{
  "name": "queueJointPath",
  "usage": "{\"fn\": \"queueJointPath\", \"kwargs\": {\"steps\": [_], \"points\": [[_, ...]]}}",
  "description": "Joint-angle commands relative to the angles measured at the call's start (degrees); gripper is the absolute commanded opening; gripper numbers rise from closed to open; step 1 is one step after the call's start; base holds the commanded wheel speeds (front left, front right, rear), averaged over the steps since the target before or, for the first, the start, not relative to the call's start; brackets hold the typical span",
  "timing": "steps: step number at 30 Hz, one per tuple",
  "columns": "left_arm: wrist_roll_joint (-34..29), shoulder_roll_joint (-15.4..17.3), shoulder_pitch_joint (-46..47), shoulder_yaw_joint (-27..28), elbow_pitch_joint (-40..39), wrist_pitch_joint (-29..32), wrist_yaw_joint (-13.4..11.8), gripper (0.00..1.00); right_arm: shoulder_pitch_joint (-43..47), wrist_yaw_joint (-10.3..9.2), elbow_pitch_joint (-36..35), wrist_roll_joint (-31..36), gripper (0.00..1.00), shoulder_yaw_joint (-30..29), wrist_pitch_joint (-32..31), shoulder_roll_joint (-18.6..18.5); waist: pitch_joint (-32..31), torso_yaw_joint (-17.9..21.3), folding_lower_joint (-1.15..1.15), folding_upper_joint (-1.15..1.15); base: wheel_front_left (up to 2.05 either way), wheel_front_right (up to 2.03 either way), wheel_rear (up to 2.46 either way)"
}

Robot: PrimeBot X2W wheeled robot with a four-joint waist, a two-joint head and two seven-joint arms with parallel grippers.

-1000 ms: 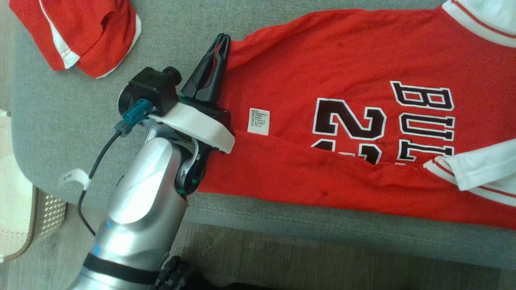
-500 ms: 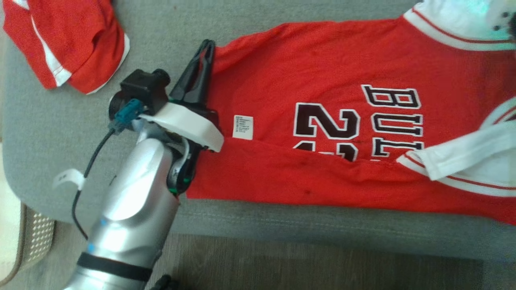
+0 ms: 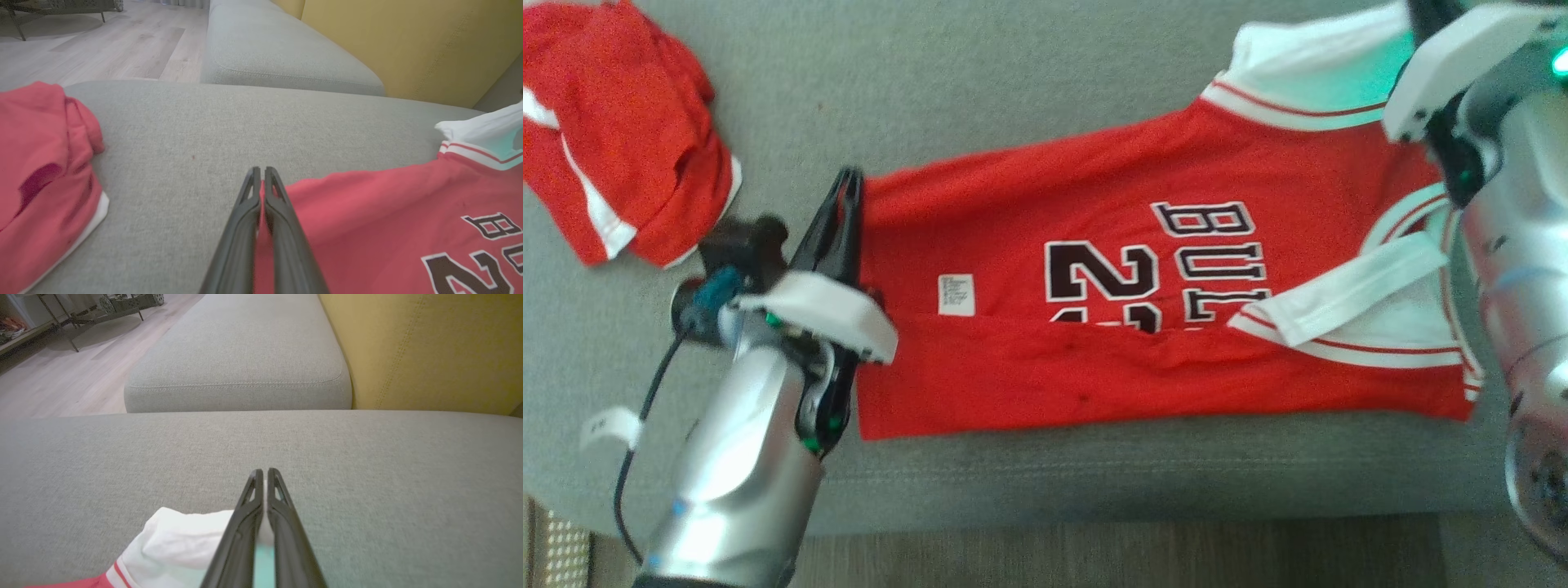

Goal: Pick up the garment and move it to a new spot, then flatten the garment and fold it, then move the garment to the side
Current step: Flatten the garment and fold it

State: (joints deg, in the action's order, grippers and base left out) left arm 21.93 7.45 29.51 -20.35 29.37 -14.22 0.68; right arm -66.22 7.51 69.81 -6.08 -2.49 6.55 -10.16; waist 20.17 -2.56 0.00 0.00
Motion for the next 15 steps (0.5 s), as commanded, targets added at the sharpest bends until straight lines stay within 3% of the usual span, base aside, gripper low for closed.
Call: {"fn": "queueJointPath", "kwargs": {"steps": [1,7,15], "points": [[0.2,2.2,-0.4,2.3,-1.4,-0.6,-0.6,0.0,1.0,-0.02,-2.5,-2.1,0.0,2.3,-0.6,1.1,-3.3,2.5,0.0,0.0,0.0,0.0,0.0],[0.2,3.8,-4.4,2.7,-1.2,-0.7,-1.2,0.0,8.9,-0.02,-9.4,-11.4,0.0,10.8,-5.4,0.2,-7.2,4.3,0.0,0.0,0.0,0.0,0.0],[0.0,5.4,-8.4,1.7,-1.8,0.3,-1.5,0.0,21.7,-0.02,-25.4,-23.3,0.0,18.2,-15.1,-7.0,-10.6,5.7,0.0,0.0,0.0,0.0,0.0]]}}
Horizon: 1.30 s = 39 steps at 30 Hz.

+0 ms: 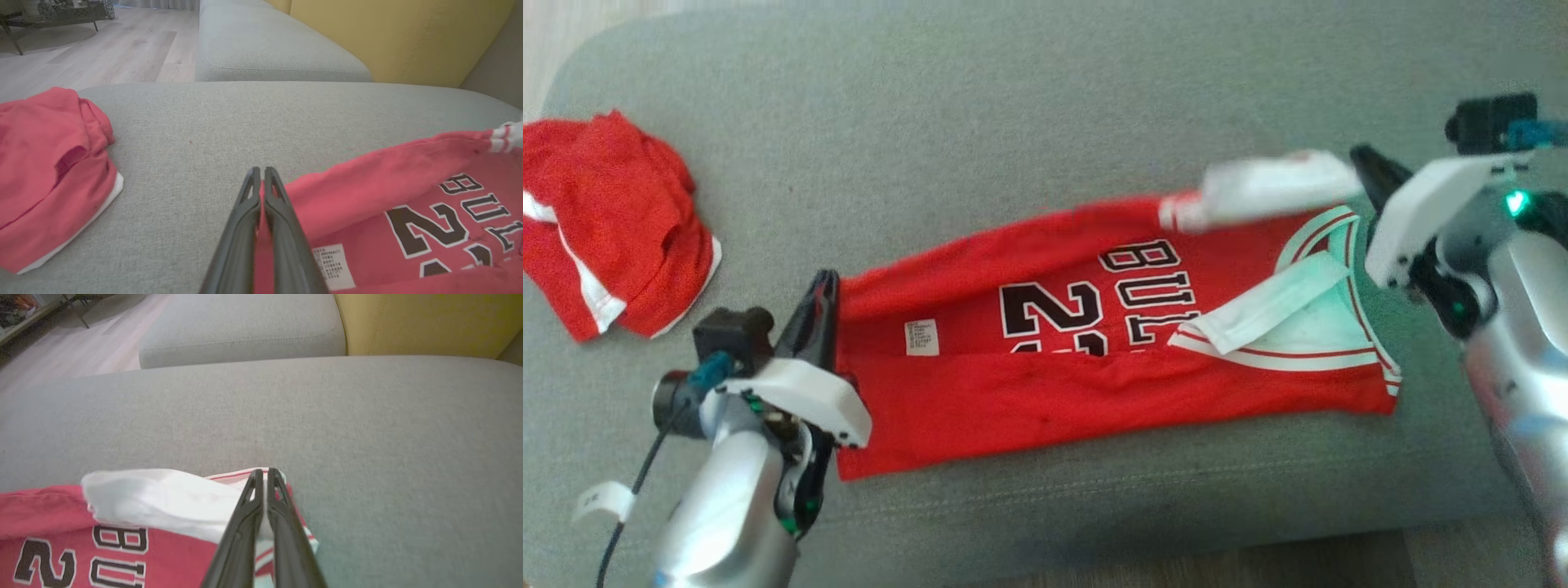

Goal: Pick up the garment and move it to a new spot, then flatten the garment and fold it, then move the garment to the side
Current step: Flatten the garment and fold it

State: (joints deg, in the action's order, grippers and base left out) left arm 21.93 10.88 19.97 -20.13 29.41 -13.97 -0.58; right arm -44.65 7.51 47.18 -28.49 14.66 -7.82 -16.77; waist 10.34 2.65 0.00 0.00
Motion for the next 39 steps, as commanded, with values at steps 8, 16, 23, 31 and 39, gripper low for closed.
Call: {"fn": "queueJointPath", "kwargs": {"steps": [8,16,23,31,39], "points": [[-0.6,3.1,-2.3,-0.1,-2.9,1.2,-0.4,0.0,10.5,-0.02,-17.3,-7.0,0.0,1.7,-11.1,-6.9,-2.6,1.1,0.0,0.0,0.0,0.0,0.0],[-0.6,5.0,-6.4,-1.0,-4.0,2.0,-0.5,0.0,20.4,-0.02,-30.2,-10.1,0.0,-3.2,-23.7,-8.9,-4.1,1.2,0.0,0.0,0.0,0.0,0.0],[-0.5,5.0,-8.6,-2.2,-4.5,2.7,-0.6,0.0,26.7,-0.02,-36.5,-9.8,0.0,-6.3,-30.6,-8.1,-4.9,0.9,0.0,0.0,0.0,0.0,0.0],[0.0,5.4,-9.6,-2.3,-4.0,2.8,-1.0,1.0,29.6,-0.02,-40.5,-4.8,1.0,-9.7,-30.6,-6.2,-5.6,1.0,0.0,0.0,0.0,0.0,0.0],[6.9,0.7,-12.8,5.8,-11.7,-0.9,-1.8,1.0,32.5,-0.02,-46.1,0.8,1.0,-11.6,-10.9,-0.4,-8.5,0.3,0.0,0.0,0.0,0.0,0.0]]}}
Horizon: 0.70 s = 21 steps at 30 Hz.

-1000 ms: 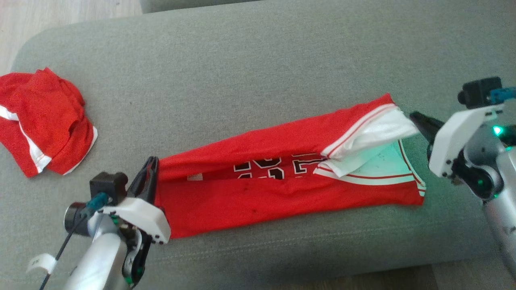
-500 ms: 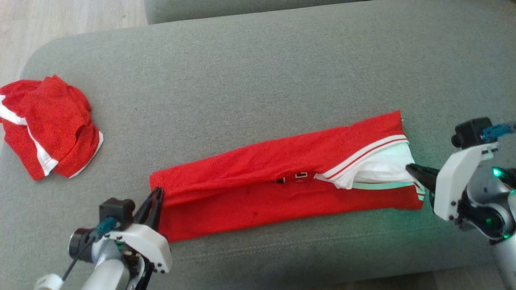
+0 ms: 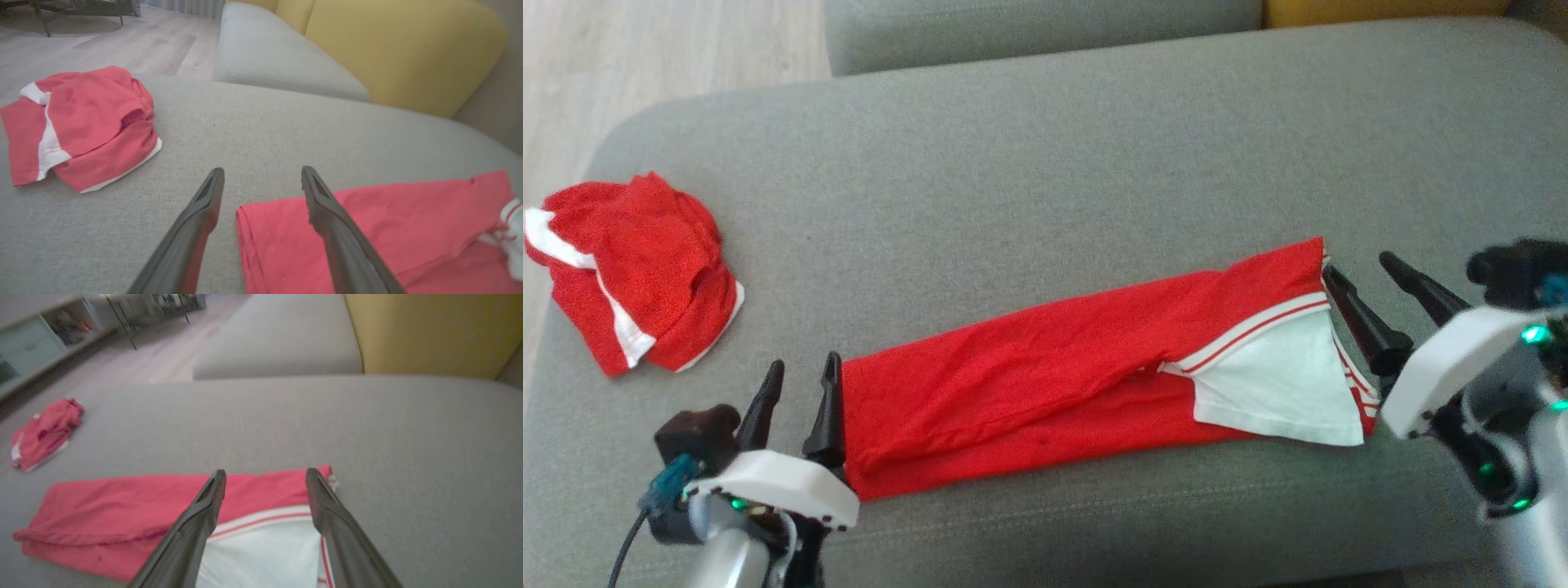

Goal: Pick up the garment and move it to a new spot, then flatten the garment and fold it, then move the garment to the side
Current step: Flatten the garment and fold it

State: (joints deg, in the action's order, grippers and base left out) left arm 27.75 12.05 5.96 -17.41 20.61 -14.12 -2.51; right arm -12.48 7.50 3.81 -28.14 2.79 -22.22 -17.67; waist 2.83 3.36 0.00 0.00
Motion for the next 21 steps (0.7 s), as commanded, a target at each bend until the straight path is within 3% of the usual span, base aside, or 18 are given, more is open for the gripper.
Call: {"fn": "queueJointPath", "kwargs": {"steps": [1,5,11,21], "points": [[1.5,-1.2,0.4,4.1,-4.3,-0.8,0.4,1.0,1.2,-0.01,-3.0,0.3,1.0,-0.2,7.1,2.2,-1.6,-0.7,0.0,0.0,0.0,0.0,0.0],[0.1,-4.5,-3.0,8.5,-10.5,-0.8,1.7,1.0,4.6,-0.01,-2.8,5.6,1.0,-0.4,20.2,4.8,-2.4,-1.0,0.0,0.0,0.0,0.0,0.0],[-2.9,-7.9,-6.7,12.6,-14.4,-0.9,5.2,1.0,7.5,-0.01,0.5,11.9,1.0,-1.2,30.4,8.7,-2.9,-1.5,0.0,0.0,0.0,0.0,0.0],[-4.9,-9.1,-10.8,13.3,-16.3,-0.9,7.2,1.0,9.9,-0.01,5.2,20.3,1.0,-5.9,36.3,13.6,-2.4,-3.1,0.0,0.0,0.0,0.0,0.0]]}}
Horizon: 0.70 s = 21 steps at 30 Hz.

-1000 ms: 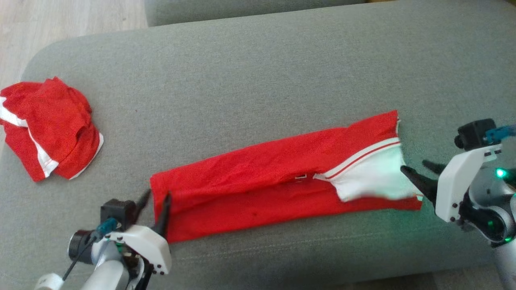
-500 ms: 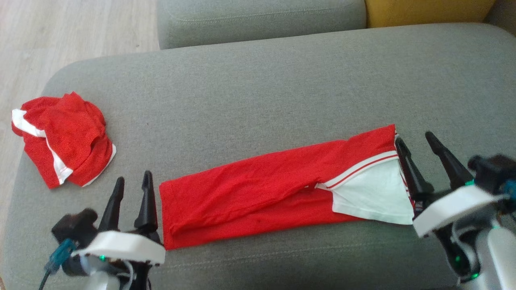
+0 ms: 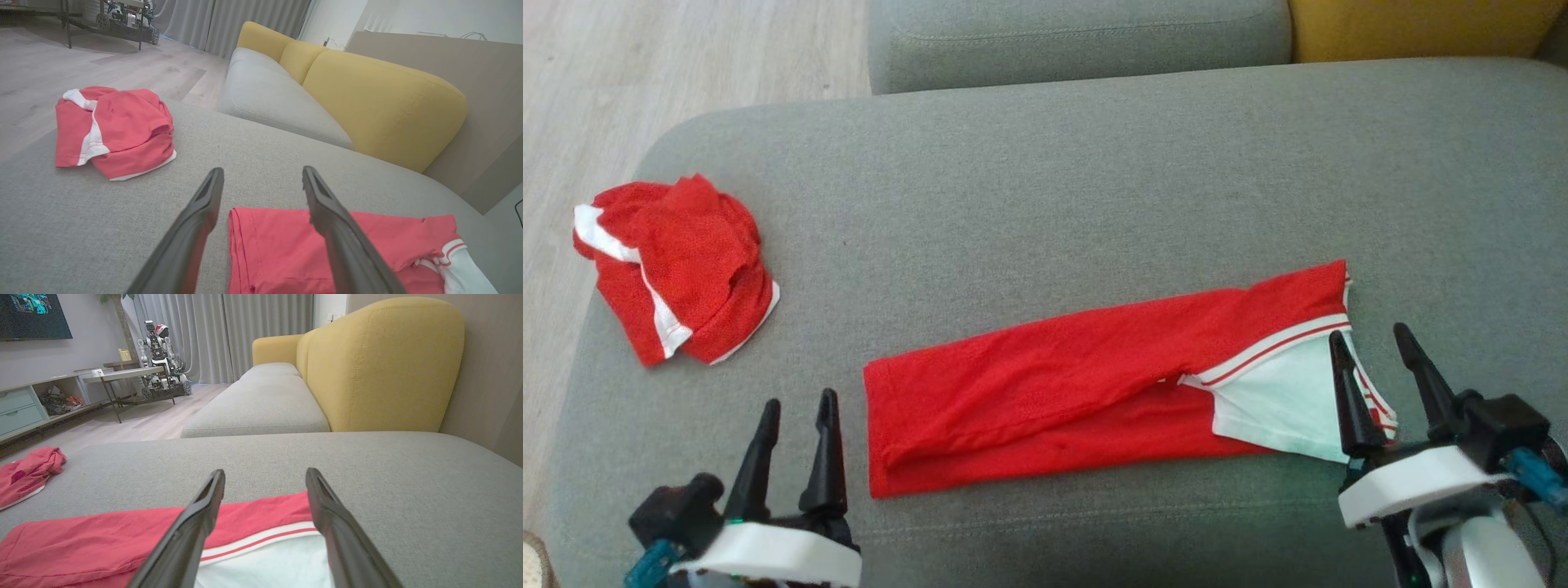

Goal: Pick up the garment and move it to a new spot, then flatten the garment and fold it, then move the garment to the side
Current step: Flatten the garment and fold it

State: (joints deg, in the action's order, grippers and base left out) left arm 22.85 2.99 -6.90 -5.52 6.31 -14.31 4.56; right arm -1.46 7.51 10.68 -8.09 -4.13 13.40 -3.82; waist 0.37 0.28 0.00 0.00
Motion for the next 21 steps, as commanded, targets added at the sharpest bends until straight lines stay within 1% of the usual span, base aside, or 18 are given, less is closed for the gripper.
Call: {"fn": "queueJointPath", "kwargs": {"steps": [1,5,9,11,15,17,21], "points": [[0.0,-0.1,1.9,1.1,-2.0,-0.7,0.1,1.0,-1.0,-0.02,-1.4,0.9,1.0,0.8,0.9,0.0,0.1,-0.1,0.0,0.0,0.0,0.0,0.0],[-0.4,-0.1,2.0,-0.1,-1.8,-0.7,-0.3,1.0,-1.1,-0.02,0.6,3.5,1.0,-0.6,1.3,0.5,0.4,-0.5,0.0,0.0,0.0,0.0,0.0],[-0.2,-0.1,2.3,-1.3,-1.6,-0.7,-0.5,1.0,-2.3,-0.02,5.2,5.7,1.0,-5.7,1.2,0.8,0.9,-1.1,0.0,0.0,0.0,0.0,0.0],[-0.2,-0.1,2.6,-1.9,-1.4,-0.7,-0.5,1.0,-3.7,-0.02,8.2,6.3,1.0,-8.1,0.5,0.9,1.2,-1.6,0.0,0.0,0.0,0.0,0.0],[-0.4,-0.1,3.3,-2.5,-1.1,-0.7,-0.4,1.0,-7.3,-0.02,14.9,5.2,1.0,-11.0,-2.0,0.9,2.3,-2.6,0.0,0.0,0.0,0.0,0.0],[-0.5,-0.1,3.7,-2.5,-1.0,-0.7,-0.4,1.0,-9.3,-0.02,18.3,6.4,1.0,-12.9,-4.0,0.9,3.0,-3.2,0.0,0.0,0.0,0.0,0.0],[-0.6,-0.1,4.8,-2.5,-0.8,-0.7,-0.1,1.0,-13.7,-0.02,23.1,8.1,1.0,-14.8,-5.6,0.9,4.9,-4.3,0.0,0.0,0.0,0.0,0.0]]}}
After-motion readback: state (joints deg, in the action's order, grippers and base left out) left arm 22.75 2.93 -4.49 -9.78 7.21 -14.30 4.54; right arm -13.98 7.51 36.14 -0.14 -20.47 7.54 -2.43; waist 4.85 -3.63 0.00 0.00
